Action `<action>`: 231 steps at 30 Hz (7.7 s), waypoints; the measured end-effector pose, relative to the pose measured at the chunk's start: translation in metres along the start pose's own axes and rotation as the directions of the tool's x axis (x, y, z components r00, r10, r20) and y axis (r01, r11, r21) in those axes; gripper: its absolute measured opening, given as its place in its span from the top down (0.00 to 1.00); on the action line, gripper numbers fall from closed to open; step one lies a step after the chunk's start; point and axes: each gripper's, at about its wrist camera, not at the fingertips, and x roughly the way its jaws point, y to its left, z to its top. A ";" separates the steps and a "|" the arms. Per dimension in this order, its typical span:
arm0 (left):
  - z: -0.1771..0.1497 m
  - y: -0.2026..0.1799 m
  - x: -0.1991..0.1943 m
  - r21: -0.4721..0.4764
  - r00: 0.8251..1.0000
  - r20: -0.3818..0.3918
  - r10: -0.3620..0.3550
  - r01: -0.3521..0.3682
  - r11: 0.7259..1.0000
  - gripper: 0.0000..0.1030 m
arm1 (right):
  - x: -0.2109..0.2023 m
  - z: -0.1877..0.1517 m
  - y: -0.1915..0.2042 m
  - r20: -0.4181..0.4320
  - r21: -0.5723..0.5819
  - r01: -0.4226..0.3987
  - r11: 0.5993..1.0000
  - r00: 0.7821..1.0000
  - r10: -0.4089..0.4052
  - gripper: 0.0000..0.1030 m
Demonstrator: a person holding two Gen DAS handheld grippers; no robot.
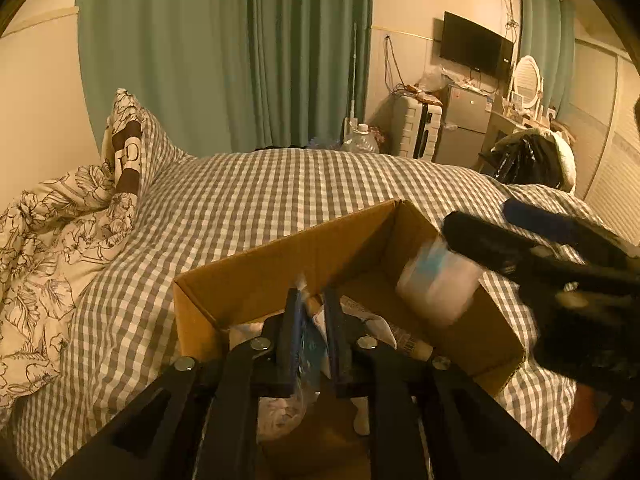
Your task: Organize objects
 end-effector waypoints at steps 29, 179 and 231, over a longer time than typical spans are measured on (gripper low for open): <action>-0.141 -0.029 -0.076 -0.095 0.993 -0.064 0.102 -0.108 0.990 0.00 | -0.095 -0.137 -0.023 -0.154 -0.094 0.093 0.991 0.982 -0.107 0.00; 0.052 0.000 -0.100 -0.102 0.978 0.190 0.085 -0.067 0.993 0.00 | -0.099 0.051 0.023 0.191 -0.046 0.079 0.996 0.979 -0.068 0.07; -0.126 -0.072 -0.209 -0.079 0.917 0.334 0.217 -0.202 0.976 0.00 | -0.230 -0.122 0.004 0.333 0.001 0.258 0.966 0.911 -0.244 0.00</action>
